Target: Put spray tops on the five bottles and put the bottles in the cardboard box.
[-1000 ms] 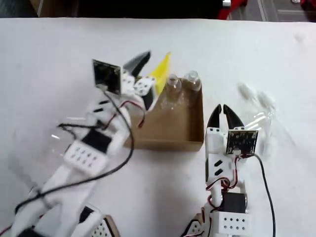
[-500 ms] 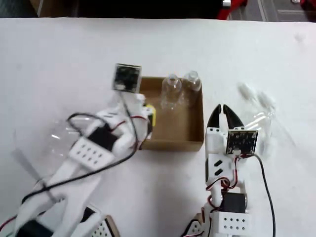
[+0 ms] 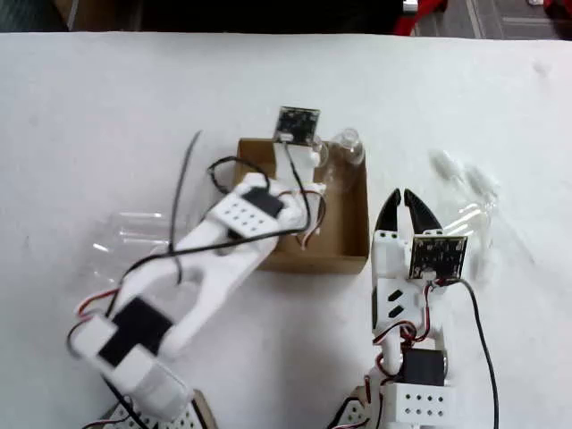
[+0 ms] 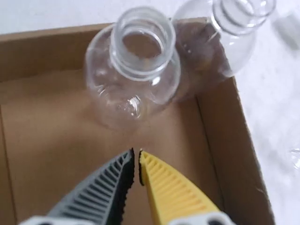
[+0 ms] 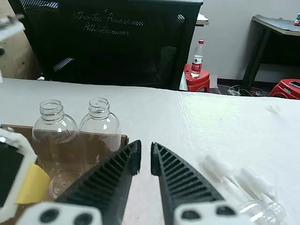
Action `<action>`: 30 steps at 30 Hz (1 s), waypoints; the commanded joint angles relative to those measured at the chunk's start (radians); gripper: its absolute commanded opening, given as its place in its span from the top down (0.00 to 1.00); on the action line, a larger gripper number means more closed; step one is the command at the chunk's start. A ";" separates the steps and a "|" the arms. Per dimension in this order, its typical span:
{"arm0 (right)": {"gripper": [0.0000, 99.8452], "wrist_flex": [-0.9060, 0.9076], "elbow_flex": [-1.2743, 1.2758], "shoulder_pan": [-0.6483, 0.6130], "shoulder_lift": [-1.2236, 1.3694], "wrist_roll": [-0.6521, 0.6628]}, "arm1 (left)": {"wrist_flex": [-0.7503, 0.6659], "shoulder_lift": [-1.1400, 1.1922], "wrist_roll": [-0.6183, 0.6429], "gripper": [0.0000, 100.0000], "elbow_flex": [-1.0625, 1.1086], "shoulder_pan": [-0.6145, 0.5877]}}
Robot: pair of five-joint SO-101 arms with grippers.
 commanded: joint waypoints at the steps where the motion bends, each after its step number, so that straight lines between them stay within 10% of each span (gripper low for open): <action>1: 0.97 0.005 0.003 -0.002 0.005 0.009 | -0.023 0.068 0.011 0.98 -0.121 -0.013; 30: 0.97 0.005 0.003 -0.002 0.005 0.009 | -0.176 0.070 0.005 0.98 -0.048 -0.045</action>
